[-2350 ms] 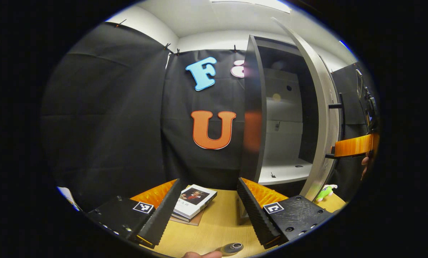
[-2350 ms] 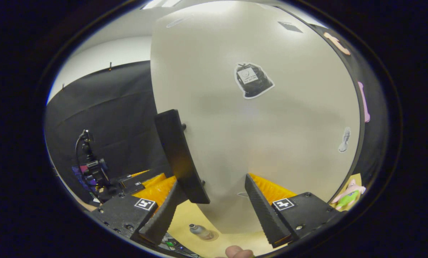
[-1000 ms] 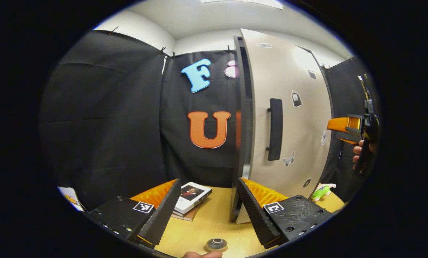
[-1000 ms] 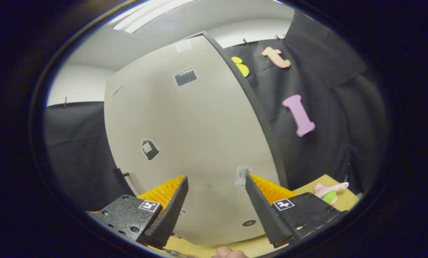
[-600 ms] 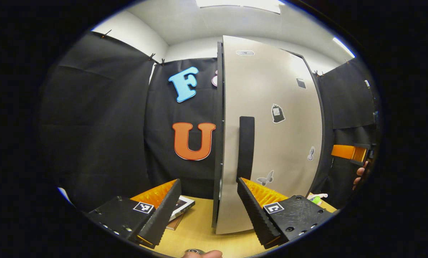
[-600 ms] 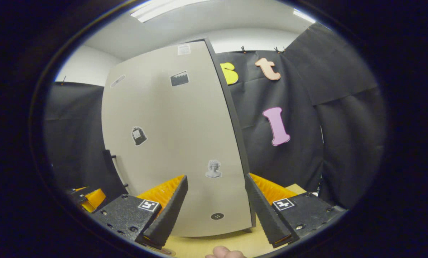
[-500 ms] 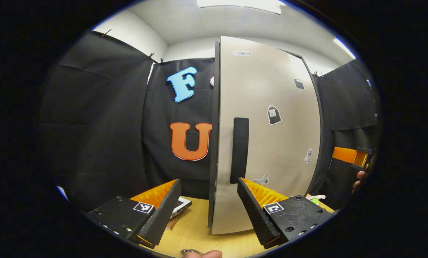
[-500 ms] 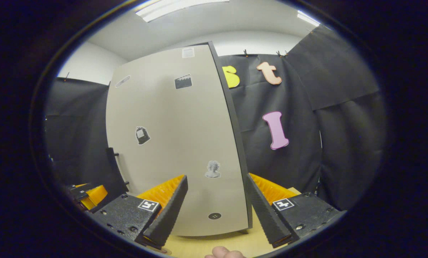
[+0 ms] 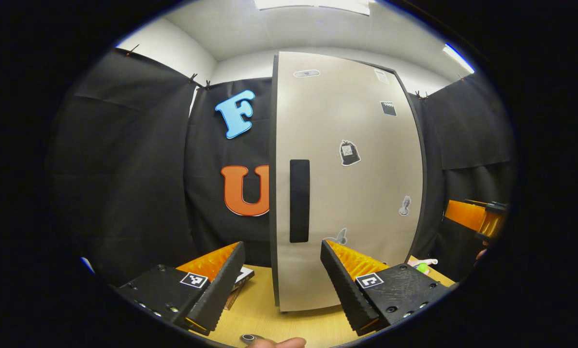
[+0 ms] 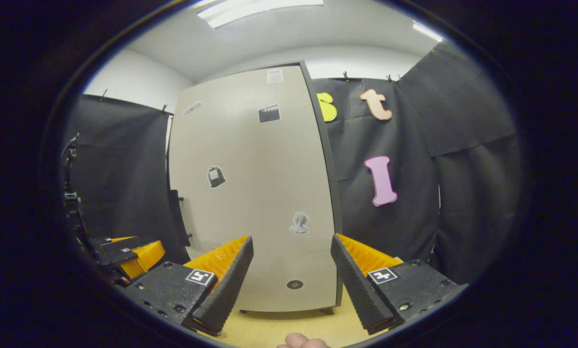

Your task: Open the cabinet door with the right hand, grasp the bottle in the cabinet with the left hand and place it on the coaster, then close the cabinet door with the right hand.

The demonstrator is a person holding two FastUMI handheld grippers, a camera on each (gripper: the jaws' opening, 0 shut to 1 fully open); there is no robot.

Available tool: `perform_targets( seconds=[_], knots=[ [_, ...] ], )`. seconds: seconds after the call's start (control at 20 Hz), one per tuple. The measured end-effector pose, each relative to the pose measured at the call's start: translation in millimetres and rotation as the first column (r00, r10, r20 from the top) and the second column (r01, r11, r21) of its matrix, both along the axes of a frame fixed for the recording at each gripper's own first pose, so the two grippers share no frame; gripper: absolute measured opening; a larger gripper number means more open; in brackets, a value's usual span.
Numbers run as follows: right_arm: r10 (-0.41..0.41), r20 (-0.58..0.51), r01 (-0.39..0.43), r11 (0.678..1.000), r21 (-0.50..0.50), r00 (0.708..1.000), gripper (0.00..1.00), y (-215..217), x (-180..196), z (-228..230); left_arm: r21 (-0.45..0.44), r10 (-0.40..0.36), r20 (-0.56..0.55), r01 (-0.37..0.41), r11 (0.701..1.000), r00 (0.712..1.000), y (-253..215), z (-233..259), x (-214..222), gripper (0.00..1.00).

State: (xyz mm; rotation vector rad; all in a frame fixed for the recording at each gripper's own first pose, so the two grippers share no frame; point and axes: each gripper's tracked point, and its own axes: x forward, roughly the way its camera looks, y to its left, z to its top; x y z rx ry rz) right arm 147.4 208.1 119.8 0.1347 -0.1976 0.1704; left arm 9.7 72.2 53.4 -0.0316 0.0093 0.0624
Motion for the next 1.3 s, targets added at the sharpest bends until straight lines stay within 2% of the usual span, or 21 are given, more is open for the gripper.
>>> perform_targets(
  seconds=[0.35, 0.4, 0.45, 0.85, 0.9, 1.3],
  knots=[
    [0.005, -0.015, -0.005, 1.000, -0.027, 1.000, 1.00, 1.9, -10.1, -8.8, 0.000, 0.007, 0.005, -0.007, 1.000, 1.000, -0.1, -1.8, -7.6, 0.95],
    [0.006, -0.015, -0.006, 1.000, -0.030, 1.000, 0.97, 2.4, -10.5, -9.0, -0.007, 0.011, 0.001, -0.011, 1.000, 1.000, 0.4, -2.3, -8.8, 0.95],
    [0.006, -0.016, -0.007, 0.999, -0.033, 1.000, 1.00, 3.0, -11.5, -10.1, -0.016, 0.011, -0.001, -0.011, 1.000, 1.000, -0.2, -1.8, -10.0, 0.95],
    [0.006, -0.043, -0.008, 0.999, -0.044, 0.999, 1.00, 6.0, -12.5, -18.0, -0.016, -0.010, -0.006, 0.010, 1.000, 1.000, -2.3, -3.2, -16.0, 0.95],
    [0.007, -0.047, -0.009, 0.999, -0.048, 0.999, 0.97, 6.9, -12.3, -19.1, -0.018, -0.011, -0.005, 0.011, 1.000, 1.000, -2.3, -2.5, -16.4, 0.95],
    [-0.008, -0.049, 0.005, 0.998, -0.065, 0.999, 1.00, 6.4, -15.0, -21.1, -0.011, -0.021, -0.009, 0.021, 1.000, 1.000, -3.7, -6.0, -16.3, 0.95]
  ],
)
